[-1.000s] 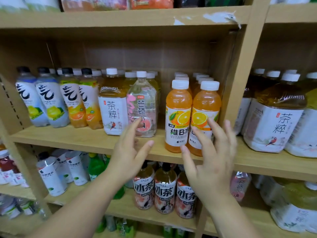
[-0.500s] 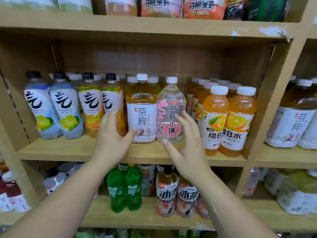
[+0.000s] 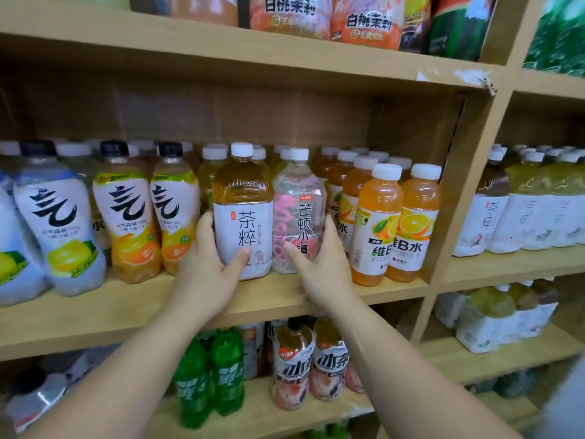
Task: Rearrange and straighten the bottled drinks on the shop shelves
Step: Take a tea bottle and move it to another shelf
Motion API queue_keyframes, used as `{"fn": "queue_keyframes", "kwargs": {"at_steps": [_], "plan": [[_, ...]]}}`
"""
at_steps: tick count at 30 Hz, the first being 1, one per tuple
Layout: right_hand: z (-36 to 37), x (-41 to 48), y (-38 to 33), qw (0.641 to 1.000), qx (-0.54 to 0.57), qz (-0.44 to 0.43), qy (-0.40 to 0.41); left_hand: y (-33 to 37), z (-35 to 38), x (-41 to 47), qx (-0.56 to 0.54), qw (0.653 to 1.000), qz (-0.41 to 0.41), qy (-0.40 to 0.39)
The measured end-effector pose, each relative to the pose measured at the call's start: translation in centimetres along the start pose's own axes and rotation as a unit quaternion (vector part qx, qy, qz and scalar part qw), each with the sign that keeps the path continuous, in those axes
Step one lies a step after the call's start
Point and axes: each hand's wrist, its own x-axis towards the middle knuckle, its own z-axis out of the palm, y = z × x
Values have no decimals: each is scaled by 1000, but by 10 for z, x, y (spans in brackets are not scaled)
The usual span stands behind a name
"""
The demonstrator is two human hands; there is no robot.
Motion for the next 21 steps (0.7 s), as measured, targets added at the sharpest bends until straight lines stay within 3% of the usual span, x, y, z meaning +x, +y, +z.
{"fn": "queue_keyframes", "kwargs": {"at_steps": [3, 8, 12, 16, 21], "plan": [[5, -7, 1, 996, -62, -26, 64, -2, -2, 1, -10, 1000, -13, 16], [5, -13, 1, 991, -57, -47, 108, -3, -7, -6, 19, 998, 6, 57], [6, -14, -2, 993, -41, -43, 104, -4, -8, -7, 33, 998, 4, 61], [3, -15, -5, 998, 37, -11, 52, -2, -9, -8, 52, 996, 10, 66], [-2, -15, -7, 998, 54, -1, 43, -2, -14, -17, 35, 998, 32, 32]]}}
